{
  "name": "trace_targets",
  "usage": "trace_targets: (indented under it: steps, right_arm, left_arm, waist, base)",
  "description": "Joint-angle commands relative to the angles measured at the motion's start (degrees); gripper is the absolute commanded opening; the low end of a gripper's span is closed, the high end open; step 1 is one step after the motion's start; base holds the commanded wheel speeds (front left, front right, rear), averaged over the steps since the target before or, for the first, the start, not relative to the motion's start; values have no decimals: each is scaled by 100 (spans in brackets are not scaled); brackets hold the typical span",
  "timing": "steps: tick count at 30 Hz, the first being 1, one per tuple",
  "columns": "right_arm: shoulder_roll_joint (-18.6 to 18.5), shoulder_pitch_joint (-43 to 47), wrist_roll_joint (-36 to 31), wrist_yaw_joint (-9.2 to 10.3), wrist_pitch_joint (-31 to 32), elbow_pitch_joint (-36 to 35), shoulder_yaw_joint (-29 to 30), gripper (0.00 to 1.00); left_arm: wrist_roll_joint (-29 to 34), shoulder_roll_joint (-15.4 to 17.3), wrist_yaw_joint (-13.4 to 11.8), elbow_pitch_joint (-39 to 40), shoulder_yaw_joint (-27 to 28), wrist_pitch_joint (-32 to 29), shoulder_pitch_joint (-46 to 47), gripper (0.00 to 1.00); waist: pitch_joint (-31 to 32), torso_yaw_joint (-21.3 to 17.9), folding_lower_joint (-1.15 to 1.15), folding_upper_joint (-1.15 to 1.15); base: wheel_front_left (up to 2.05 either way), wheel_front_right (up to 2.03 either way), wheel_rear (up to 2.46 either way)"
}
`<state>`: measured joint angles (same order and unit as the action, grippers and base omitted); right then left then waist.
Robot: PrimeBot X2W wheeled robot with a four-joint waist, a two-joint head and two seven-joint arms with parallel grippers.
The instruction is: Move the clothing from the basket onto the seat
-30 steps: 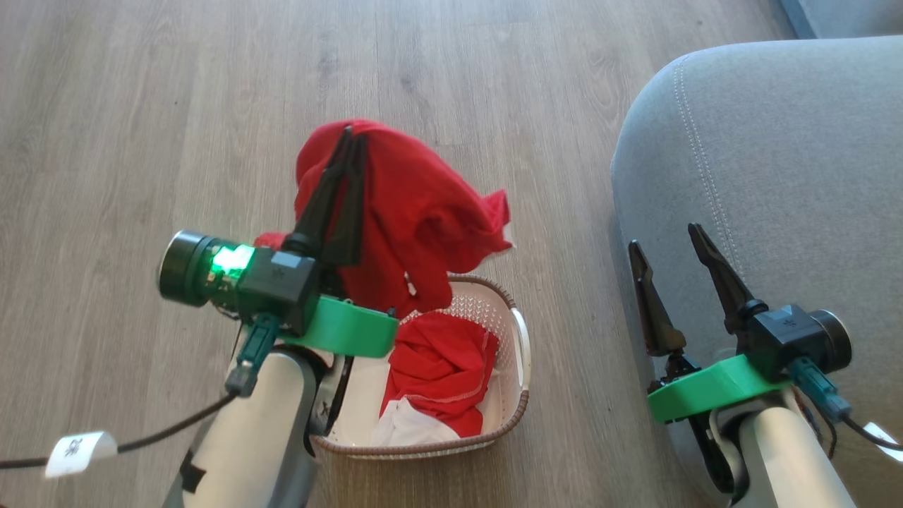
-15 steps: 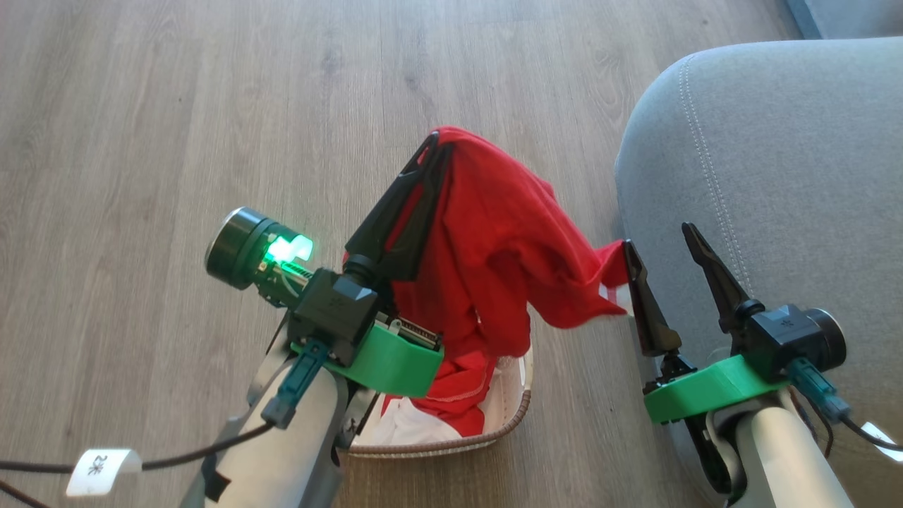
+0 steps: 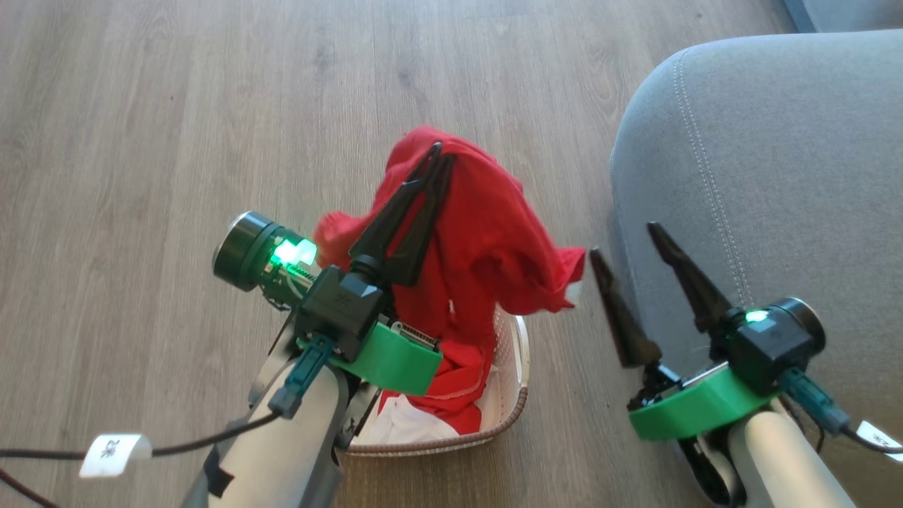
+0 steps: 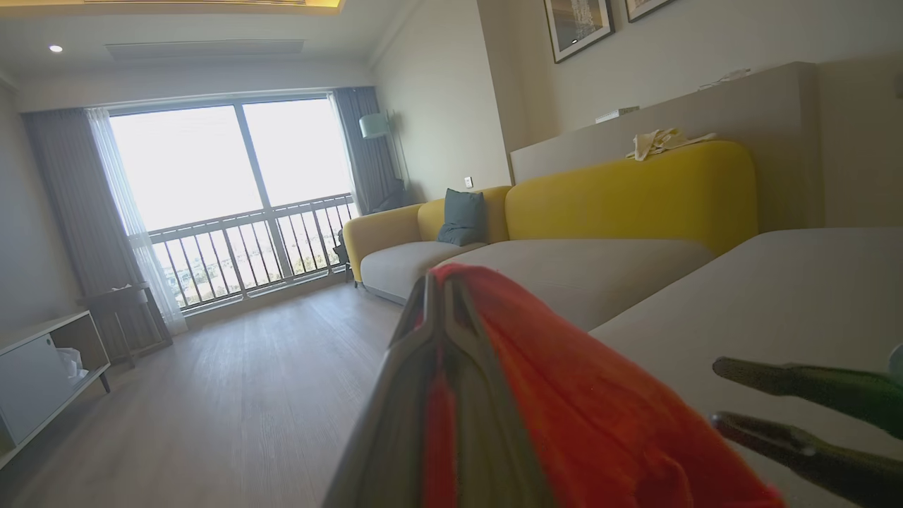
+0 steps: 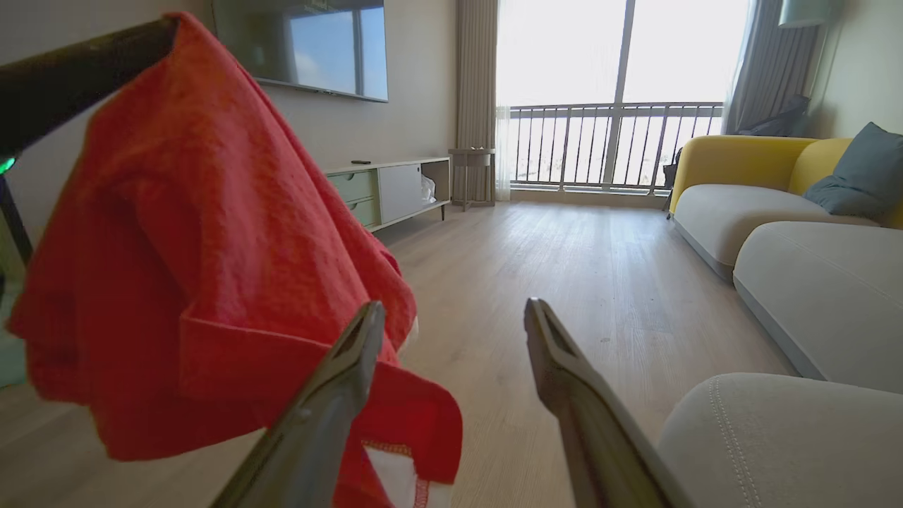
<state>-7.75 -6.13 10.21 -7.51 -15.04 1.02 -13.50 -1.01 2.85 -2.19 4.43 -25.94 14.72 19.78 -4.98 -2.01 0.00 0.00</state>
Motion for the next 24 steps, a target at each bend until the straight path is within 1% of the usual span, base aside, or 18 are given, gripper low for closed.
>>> trace_targets:
  steps: [1,3,4,9,11,14,19,24]
  right_arm:
    - [-186,-60,144,2,4,-344,-313,100]
    - [-405,-83,241,2,4,-566,-623,100]
    - [-618,-108,338,2,4,-778,-944,100]
    - [-903,-169,513,2,4,-1015,-1351,100]
    - [-922,-189,500,2,4,-992,-1391,100]
    - [-844,-190,652,2,4,-971,-1381,100]
    - [-912,-252,604,2,4,-893,-1501,100]
    - [-938,-285,510,2,4,-642,-1500,100]
  left_arm:
    - [25,30,-3,104,213,28,177,0]
    - [18,29,-5,41,237,28,177,0]
    - [22,29,-4,-2,254,28,175,0]
    - [38,34,23,-77,264,28,166,0]
    - [46,34,45,-93,239,28,167,0]
    - [51,32,82,-93,172,28,160,0]
    - [75,30,132,-97,47,28,162,0]
    - [117,26,225,-89,-263,28,162,0]
  waist:
    - [-8,-9,0,0]
    - [-15,-19,0,0]
    - [-21,-32,0,0]
    - [-17,-54,0,0]
    - [-7,-51,0,0]
    - [19,-35,0,0]
    - [47,-3,0,0]
    - [115,59,0,0]
  base:
    - [0,0,0]
    - [0,0,0]
    - [0,0,0]
    - [0,0,0]
    - [0,0,0]
    - [0,0,0]
    - [0,0,0]
    - [0,0,0]
